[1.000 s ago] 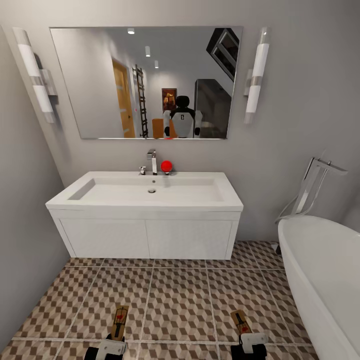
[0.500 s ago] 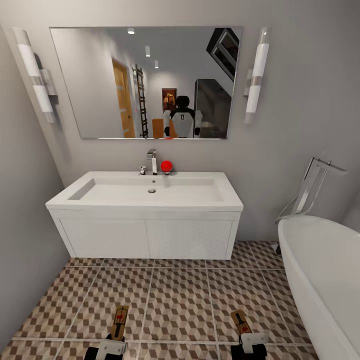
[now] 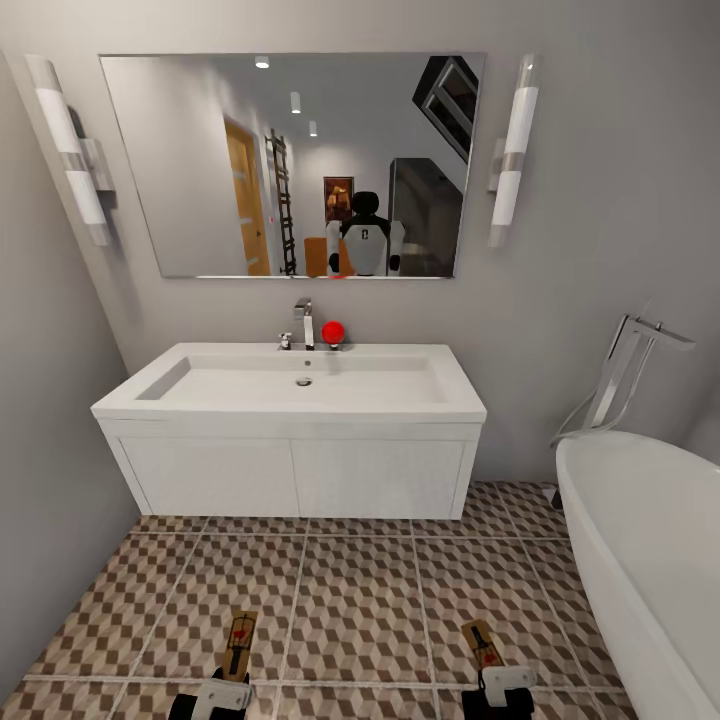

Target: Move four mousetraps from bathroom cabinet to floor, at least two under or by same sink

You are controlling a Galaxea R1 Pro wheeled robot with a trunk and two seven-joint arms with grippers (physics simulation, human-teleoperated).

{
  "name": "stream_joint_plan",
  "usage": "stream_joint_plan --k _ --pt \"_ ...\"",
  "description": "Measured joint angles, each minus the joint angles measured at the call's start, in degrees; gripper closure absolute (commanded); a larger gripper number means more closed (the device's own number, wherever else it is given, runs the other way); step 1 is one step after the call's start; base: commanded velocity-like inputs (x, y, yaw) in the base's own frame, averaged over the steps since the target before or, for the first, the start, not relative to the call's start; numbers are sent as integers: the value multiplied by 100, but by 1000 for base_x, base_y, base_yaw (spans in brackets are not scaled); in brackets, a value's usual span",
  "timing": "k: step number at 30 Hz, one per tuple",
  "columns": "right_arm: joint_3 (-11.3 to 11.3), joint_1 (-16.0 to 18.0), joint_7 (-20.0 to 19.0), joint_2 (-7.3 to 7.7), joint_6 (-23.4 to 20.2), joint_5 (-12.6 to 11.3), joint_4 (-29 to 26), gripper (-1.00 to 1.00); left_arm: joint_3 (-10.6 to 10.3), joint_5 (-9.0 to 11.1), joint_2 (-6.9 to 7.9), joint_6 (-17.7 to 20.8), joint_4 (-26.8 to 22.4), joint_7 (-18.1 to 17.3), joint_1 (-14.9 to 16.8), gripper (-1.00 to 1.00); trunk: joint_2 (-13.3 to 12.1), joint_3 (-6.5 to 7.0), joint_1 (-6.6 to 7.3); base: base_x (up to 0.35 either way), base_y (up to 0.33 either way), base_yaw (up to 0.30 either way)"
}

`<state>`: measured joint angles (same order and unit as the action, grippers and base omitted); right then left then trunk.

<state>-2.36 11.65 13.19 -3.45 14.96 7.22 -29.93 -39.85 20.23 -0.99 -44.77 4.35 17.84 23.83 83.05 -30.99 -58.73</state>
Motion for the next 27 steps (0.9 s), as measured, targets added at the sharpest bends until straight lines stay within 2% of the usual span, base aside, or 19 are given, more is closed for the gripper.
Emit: stream_joint_plan --k 27 --pt "-3 0 -1 -35 0 -4 0 100 0 0 0 0 0 0 0 100 0 0 0 0 0 0"
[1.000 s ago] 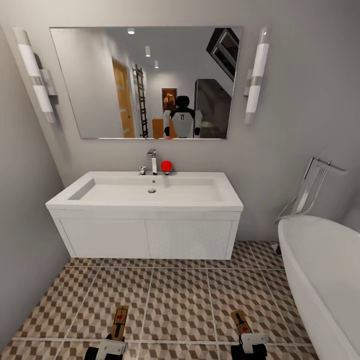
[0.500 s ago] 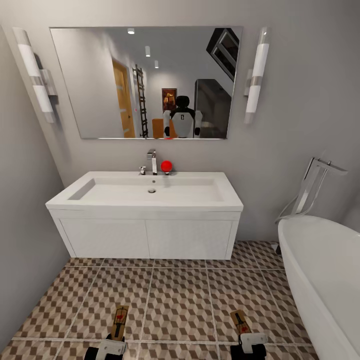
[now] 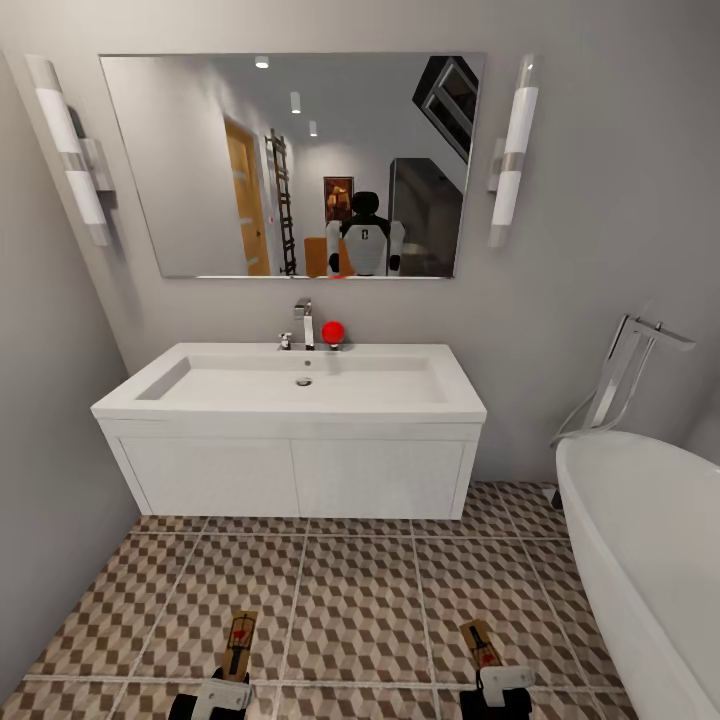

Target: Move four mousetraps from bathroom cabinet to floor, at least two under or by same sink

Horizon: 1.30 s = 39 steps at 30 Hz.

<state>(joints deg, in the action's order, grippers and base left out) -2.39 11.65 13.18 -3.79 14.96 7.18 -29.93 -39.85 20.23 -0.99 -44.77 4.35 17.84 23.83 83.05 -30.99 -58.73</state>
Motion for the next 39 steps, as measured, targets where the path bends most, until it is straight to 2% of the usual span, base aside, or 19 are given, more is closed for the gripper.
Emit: stream_joint_plan --k 11,13,15,16,18,19,20,22,23,26,27,28,29,31,33,36,39 --pt "-2 0 8 1 0 4 0 100 8 12 2 -1 -14 20 0 100 0 0 0 0 0 0" --pt "-2 0 17 -3 -20 6 0 100 74 59 -2 -1 -20 31 0 100 0 0 0 0 0 0" --pt "-8 0 34 -19 -63 10 -8 100 384 228 -16 65 -28 35 -5 100 0 0 0 0 0 0" --pt "-13 0 36 -28 -75 12 -11 100 450 250 -23 134 -33 34 -6 100 0 0 0 0 0 0" --pt "-27 0 40 -78 -165 23 -61 100 631 310 -43 710 -118 25 -8 100 0 0 0 0 0 0" --pt "-28 0 41 -91 -202 25 -82 100 656 315 -42 921 -180 21 -8 100 0 0 0 0 0 0" --pt "-31 0 42 -115 -300 30 -152 100 686 321 -28 1341 -364 5 -4 100 0 0 0 0 0 0" --pt "-37 7 48 -147 -613 38 -457 100 723 317 105 2222 -1031 -4 -4 100 0 1 0 0 0 0" --pt "-37 9 49 -152 -722 36 -559 100 738 319 153 2437 -1247 -4 -3 100 0 0 0 0 0 0" --pt "-43 159 57 -238 -1486 49 -1096 100 778 310 428 3637 -2540 10 -5 100 0 1 0 0 0 0" --pt "-42 222 56 -264 -1591 39 -1145 100 801 313 466 3819 -2714 11 -5 100 0 1 0 0 0 0" --pt "-42 427 54 -335 -1832 35 -1233 100 936 304 545 4282 -3104 -1 -2 100 0 2 0 0 0 0" --pt "-39 597 55 -367 -1960 28 -1264 100 1101 323 578 4524 -3283 -21 4 100 0 2 0 0 0 0" --pt "-38 912 60 -408 -2207 19 -1265 100 1481 332 608 4888 -3475 -49 16 100 0 2 0 0 0 0" --pt "-39 1173 64 -434 -2439 17 -1199 100 1673 322 617 5078 -3565 -57 26 100 0 1 0 0 0 0" --pt "-37 1684 65 -464 -2789 2 -815 100 1826 314 623 5276 -3708 -57 41 100 0 1 0 0 0 0" --pt "-35 1895 63 -471 -2846 -5 -514 100 1856 306 628 5322 -3740 -59 45 100 0 1 0 0 0 0"
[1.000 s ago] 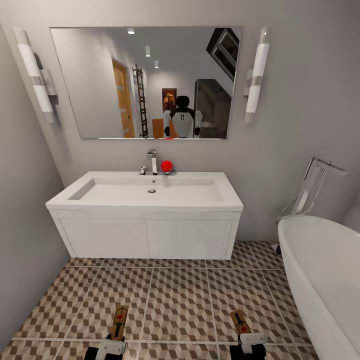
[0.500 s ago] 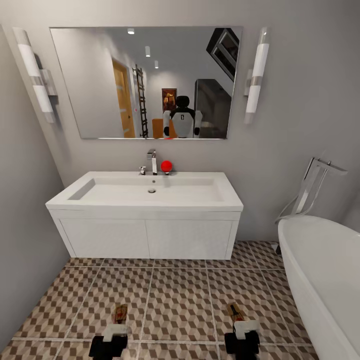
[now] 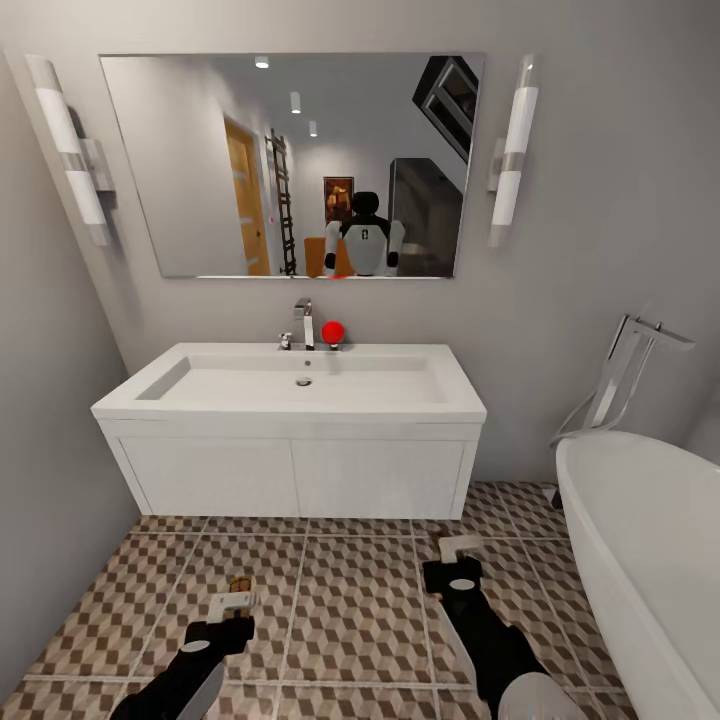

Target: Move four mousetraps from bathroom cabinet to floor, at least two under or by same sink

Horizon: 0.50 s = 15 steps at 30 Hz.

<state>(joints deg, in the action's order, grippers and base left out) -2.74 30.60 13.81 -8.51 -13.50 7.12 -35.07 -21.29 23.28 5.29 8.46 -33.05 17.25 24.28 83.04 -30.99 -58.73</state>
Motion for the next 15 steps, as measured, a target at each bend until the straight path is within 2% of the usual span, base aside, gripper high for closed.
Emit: stream_joint_plan --k 7,15 --pt "4 143 2 11 319 10 204 100 -21 -22 1 -28 -107 -1 2 100 0 0 0 0 0 0" --pt "1 154 8 23 423 13 210 100 -57 -26 -27 19 -694 23 2 100 0 0 0 0 0 0"
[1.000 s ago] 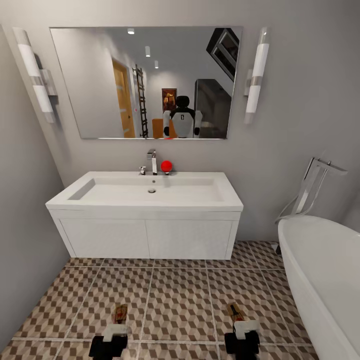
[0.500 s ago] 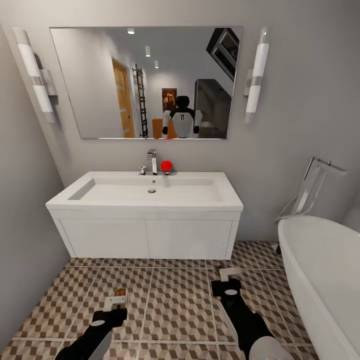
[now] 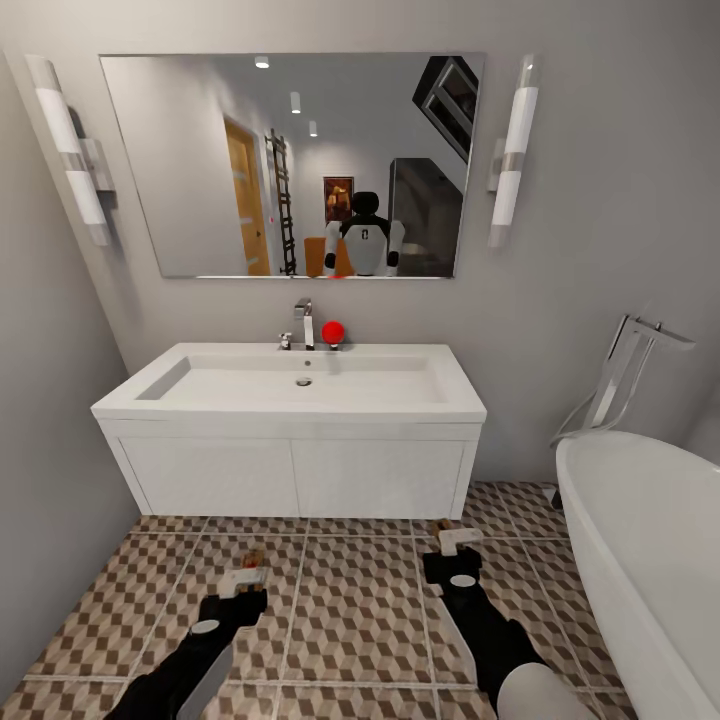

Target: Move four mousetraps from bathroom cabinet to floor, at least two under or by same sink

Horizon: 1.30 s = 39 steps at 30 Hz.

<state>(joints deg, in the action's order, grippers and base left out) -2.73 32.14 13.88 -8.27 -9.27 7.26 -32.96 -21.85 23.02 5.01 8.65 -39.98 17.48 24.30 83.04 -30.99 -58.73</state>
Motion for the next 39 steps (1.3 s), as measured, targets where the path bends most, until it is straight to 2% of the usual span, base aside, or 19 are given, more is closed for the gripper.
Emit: stream_joint_plan --k 12,19,24,32,39 --pt "5 1 -38 -11 8 -6 -1 100 -11 8 -26 -8 -63 -17 0 100 0 0 0 0 0 0" --pt "10 1 -57 -2 13 -15 -11 100 -13 10 -117 4 -70 -20 0 100 0 0 0 0 0 0" --pt "17 1 -59 6 14 -17 -19 100 -2 9 -119 -5 -60 -20 0 100 0 0 0 0 0 0" --pt "3 1 -12 5 -3 -8 -480 100 -72 10 -131 -7 -181 -19 -1 100 0 0 0 0 0 0" --pt "-9 0 -18 -9 4 -17 -531 100 -67 6 -117 -39 -57 -29 0 100 0 0 0 0 0 0"
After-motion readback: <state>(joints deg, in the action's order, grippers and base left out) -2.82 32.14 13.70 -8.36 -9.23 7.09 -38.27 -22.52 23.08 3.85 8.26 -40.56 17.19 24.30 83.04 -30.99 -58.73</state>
